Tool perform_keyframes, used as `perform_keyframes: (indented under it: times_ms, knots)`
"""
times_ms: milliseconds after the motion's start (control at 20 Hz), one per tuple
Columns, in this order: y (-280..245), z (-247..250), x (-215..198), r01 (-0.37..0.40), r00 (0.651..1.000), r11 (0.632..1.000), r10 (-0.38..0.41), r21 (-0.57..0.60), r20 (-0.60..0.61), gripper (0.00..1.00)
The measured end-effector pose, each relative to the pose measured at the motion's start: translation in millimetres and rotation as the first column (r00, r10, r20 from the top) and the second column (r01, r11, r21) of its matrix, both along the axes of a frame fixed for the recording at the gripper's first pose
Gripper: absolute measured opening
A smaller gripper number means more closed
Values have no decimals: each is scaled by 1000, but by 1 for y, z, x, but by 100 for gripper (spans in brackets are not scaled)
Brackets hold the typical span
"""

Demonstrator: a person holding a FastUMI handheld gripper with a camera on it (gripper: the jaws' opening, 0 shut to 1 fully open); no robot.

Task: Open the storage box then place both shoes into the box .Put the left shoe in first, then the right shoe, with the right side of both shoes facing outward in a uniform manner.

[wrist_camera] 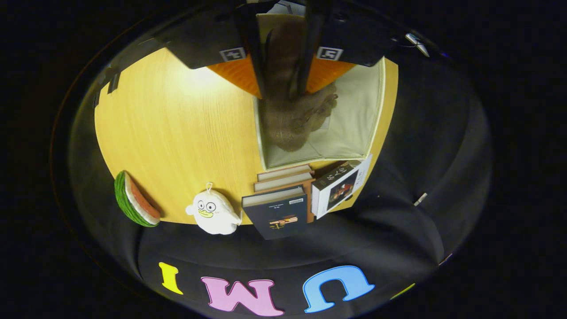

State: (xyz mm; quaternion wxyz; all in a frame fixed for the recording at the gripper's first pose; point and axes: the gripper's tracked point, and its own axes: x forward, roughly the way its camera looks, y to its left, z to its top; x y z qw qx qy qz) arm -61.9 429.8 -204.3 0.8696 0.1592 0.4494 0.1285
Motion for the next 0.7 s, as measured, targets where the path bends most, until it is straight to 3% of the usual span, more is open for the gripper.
perform_keyframes:
  times_ms: [100, 150, 450, 700]
  knots:
    - [-2, 7, 1, -10, 999, 1000, 10, -3, 32, 87]
    - [-7, 7, 2, -9, 999, 999, 10, -32, 47, 99]
    - [-23, 7, 4, -21, 995, 997, 28, -71, 95, 99]
    - [-53, 28, 17, -6, 978, 996, 23, -85, 207, 99]
